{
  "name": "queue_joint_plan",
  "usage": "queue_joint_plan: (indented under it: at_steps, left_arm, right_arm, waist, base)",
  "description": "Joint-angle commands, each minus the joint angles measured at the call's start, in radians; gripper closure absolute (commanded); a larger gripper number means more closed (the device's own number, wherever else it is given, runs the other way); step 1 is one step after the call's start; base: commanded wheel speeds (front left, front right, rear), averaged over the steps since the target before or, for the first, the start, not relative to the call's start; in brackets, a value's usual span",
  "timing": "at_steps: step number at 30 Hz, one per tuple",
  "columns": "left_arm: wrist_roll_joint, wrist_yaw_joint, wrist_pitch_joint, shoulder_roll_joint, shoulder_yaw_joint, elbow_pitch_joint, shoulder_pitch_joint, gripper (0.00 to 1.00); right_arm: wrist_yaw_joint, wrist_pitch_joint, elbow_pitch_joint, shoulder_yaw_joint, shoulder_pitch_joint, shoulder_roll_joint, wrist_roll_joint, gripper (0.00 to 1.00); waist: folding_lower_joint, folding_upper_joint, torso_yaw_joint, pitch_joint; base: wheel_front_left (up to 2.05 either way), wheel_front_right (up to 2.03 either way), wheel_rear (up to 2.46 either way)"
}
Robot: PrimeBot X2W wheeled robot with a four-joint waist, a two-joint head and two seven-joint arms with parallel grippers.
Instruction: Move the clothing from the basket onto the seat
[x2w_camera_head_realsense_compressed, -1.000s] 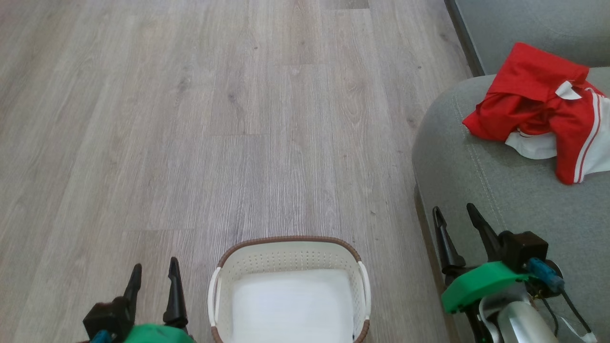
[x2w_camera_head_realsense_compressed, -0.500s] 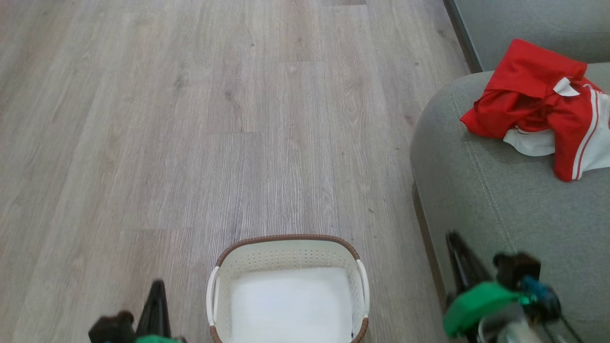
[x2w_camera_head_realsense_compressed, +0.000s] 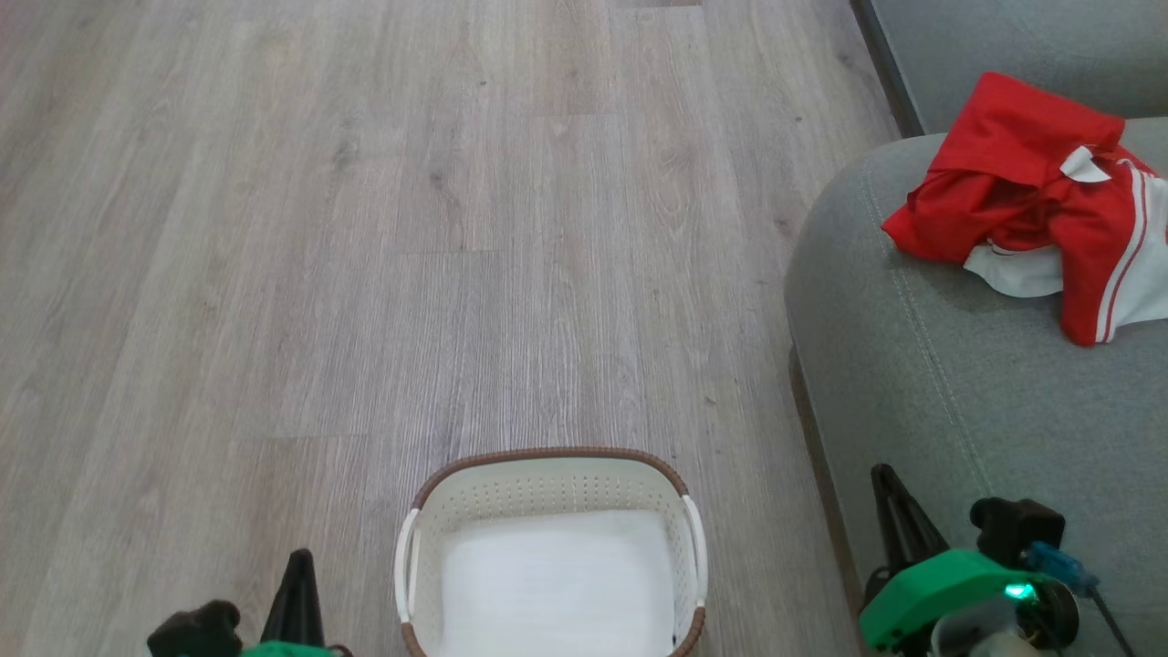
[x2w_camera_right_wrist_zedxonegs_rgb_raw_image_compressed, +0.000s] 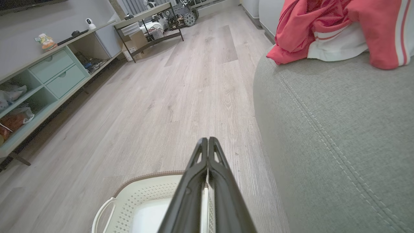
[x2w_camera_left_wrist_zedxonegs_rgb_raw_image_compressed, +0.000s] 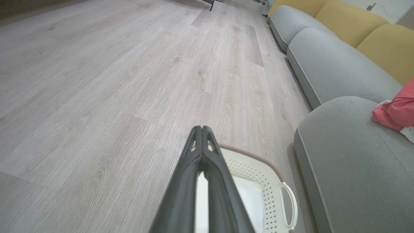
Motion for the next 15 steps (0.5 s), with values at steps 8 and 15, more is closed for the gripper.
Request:
queue_joint_plan:
  at_steps: [8, 15]
  left_arm:
    - [-0.106, -0.024, 0.03, 0.0, 0.04, -0.029, -0.064, 1.0]
    - [-0.167, -0.037, 0.048, -0.002, 0.053, -0.028, -0.077, 1.0]
  right_arm:
    - [0.0, 0.034, -0.05, -0.02, -0.052, 0.001, 0.118, 1.0]
    - [0.0, 0.051, -0.059, -0.029, -0.054, 0.001, 0.184, 1.0]
  waist:
    - [0.0, 0.0, 0.0, 0.003]
    - [0.0, 0.0, 0.0, 0.005]
  base:
    - [0.0, 0.0, 0.0]
    - [0.0, 0.0, 0.0]
